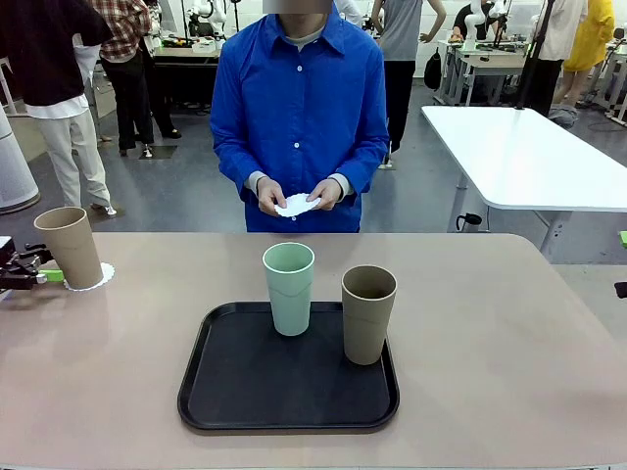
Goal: Place coasters on the table and set cups on them.
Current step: Pick up one Reusable plastic cup and place it on a coaster set by the human.
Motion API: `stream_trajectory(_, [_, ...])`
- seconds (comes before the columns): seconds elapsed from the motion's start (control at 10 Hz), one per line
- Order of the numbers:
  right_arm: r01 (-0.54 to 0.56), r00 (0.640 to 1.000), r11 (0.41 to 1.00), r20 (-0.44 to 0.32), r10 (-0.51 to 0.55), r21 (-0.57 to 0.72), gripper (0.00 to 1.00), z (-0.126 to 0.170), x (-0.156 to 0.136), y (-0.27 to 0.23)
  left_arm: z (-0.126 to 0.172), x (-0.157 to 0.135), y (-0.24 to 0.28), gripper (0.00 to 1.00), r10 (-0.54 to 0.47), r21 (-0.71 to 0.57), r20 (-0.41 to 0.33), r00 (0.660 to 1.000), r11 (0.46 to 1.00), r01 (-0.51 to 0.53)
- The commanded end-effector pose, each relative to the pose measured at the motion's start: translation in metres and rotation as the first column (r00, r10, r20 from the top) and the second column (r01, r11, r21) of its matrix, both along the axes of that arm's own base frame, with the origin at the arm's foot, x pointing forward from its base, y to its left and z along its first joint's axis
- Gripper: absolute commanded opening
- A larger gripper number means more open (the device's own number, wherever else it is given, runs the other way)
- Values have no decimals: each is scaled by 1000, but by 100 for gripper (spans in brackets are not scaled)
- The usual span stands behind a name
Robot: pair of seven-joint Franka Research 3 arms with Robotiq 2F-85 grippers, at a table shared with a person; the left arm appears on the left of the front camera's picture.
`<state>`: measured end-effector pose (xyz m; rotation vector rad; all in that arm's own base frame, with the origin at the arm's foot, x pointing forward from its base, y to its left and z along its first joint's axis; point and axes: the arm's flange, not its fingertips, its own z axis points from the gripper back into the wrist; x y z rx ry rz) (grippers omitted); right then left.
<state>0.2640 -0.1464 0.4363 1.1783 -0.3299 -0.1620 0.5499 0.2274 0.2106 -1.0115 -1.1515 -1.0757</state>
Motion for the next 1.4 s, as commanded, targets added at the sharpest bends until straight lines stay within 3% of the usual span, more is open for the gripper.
stream_trajectory(0.0, [0,1000,1000,3,0,12,100,0,1,0,1,5,3,100,-29,-9,-6,1000,1000,29])
stream_trajectory(1.3, [0,1000,1000,3,0,12,100,0,1,0,11,-7,34,100,-37,27,5,999,999,37])
